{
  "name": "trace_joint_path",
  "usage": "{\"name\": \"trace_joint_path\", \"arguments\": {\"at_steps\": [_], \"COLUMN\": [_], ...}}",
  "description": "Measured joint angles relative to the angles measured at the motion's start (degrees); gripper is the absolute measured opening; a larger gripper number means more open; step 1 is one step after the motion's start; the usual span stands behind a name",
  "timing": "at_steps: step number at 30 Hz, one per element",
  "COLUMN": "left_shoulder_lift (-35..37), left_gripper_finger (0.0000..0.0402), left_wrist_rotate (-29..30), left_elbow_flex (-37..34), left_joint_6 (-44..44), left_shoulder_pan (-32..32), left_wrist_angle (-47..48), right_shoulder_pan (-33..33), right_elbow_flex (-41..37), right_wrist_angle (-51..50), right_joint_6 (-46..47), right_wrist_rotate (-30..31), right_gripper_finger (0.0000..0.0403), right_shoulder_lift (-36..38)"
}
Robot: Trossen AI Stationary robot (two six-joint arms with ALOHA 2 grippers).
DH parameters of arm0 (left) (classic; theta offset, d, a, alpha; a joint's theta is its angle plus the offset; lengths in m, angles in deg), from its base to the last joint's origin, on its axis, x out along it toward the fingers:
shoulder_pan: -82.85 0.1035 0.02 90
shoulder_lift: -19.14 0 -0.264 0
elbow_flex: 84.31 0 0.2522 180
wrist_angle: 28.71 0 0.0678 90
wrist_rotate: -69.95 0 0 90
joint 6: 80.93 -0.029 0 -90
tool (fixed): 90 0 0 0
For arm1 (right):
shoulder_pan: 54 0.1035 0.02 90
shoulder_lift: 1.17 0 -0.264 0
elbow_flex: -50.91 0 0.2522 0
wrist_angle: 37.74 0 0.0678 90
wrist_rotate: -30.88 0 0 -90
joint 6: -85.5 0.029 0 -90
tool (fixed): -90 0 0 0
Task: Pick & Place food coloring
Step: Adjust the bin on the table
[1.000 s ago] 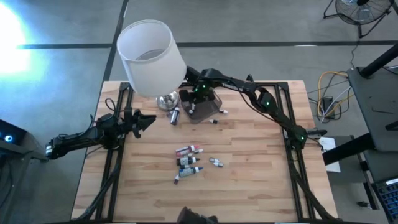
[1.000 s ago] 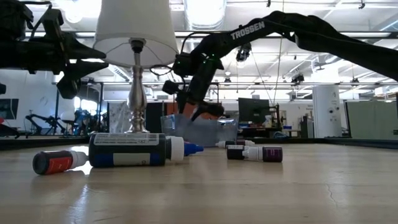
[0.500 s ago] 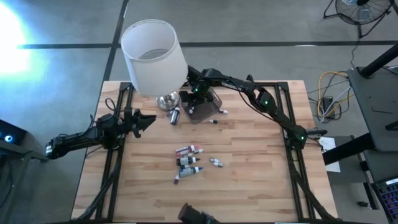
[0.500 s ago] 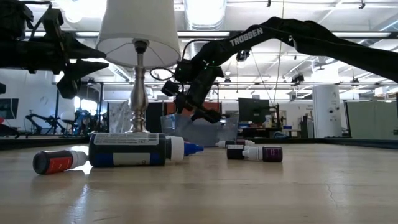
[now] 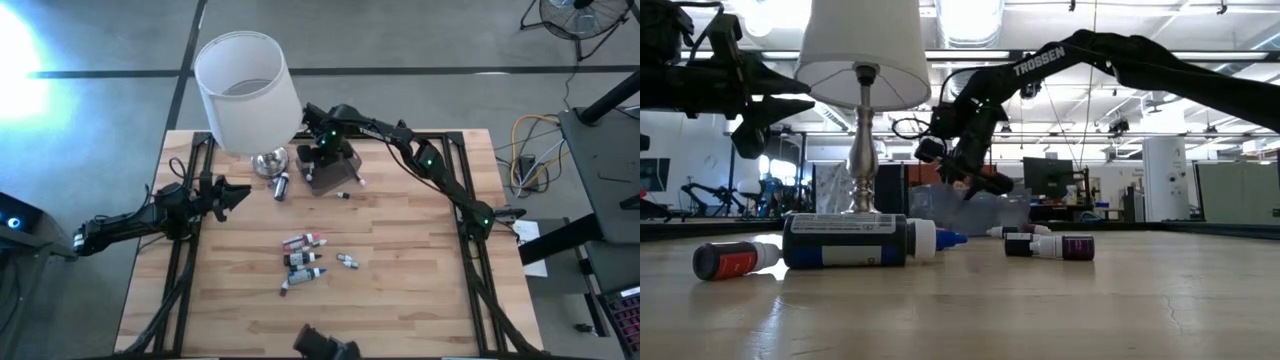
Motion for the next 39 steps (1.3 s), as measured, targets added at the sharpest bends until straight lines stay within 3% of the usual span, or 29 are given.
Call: {"name": "trace_joint_path", "arguments": {"at_steps": [8, 22, 39], "left_shoulder_lift": [0.0, 0.0, 0.0], "left_gripper_finger": [0.0085, 0.0085, 0.0085], "left_wrist_rotate": [0.0, 0.0, 0.0], "left_elbow_flex": [0.0, 0.0, 0.0], "left_joint_6": [0.0, 0.0, 0.0], "left_shoulder_pan": [0.0, 0.0, 0.0], "left_wrist_angle": [0.0, 0.0, 0.0], "right_shoulder_pan": [2.8, 3.3, 9.2], "right_elbow_flex": [0.1, 0.1, -0.9], "right_wrist_angle": [-4.6, -19.9, -23.1], "right_joint_6": [-0.8, 0.0, -9.7], "right_wrist_rotate": [11.5, 22.6, 18.2], "right_gripper_finger": [0.0098, 0.0098, 0.0098], "right_shoulder_lift": [0.1, 0.9, 1.9]}}
